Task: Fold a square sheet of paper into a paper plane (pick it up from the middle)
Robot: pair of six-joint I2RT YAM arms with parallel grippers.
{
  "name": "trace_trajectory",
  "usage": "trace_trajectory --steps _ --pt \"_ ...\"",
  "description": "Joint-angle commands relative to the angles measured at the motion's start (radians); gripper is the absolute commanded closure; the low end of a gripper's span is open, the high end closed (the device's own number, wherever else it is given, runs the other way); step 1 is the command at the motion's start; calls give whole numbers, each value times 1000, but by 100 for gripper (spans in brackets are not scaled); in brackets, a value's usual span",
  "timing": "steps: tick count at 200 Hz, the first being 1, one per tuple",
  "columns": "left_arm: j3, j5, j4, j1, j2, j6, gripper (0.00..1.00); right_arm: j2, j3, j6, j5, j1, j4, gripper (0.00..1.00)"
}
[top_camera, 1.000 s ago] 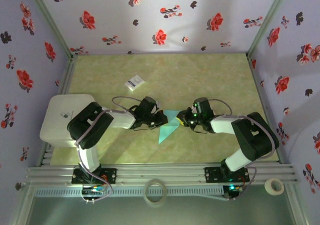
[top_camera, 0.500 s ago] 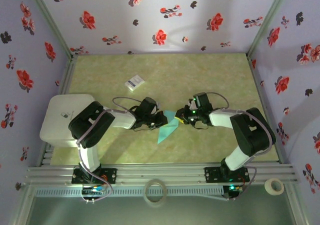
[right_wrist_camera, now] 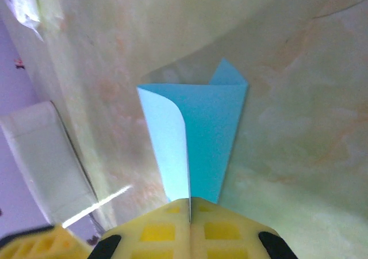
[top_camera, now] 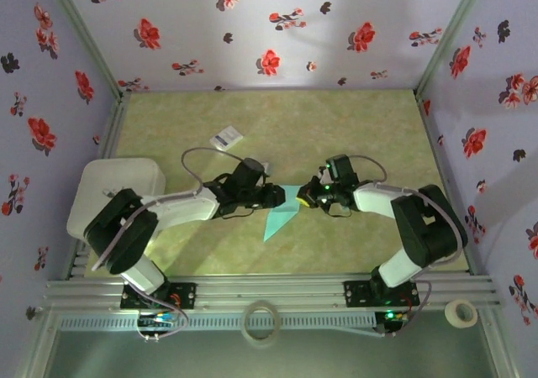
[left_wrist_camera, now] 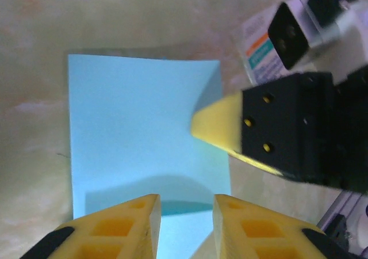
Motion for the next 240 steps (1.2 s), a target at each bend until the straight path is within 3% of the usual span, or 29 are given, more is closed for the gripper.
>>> trace_trajectory --steps 1,59,129,240 --pt "9 -172 -170 -76 -16 152 66 -55 -37 131 53 -2 49 100" --pt "75 -379 -256 -238 58 248 52 -89 -68 193 63 -3 78 100" --pt "226 -643 -453 -342 199 258 51 -90 -61 193 60 -1 73 99" --pt "225 -691 -461 -368 218 243 66 -95 -65 194 60 1 78 99"
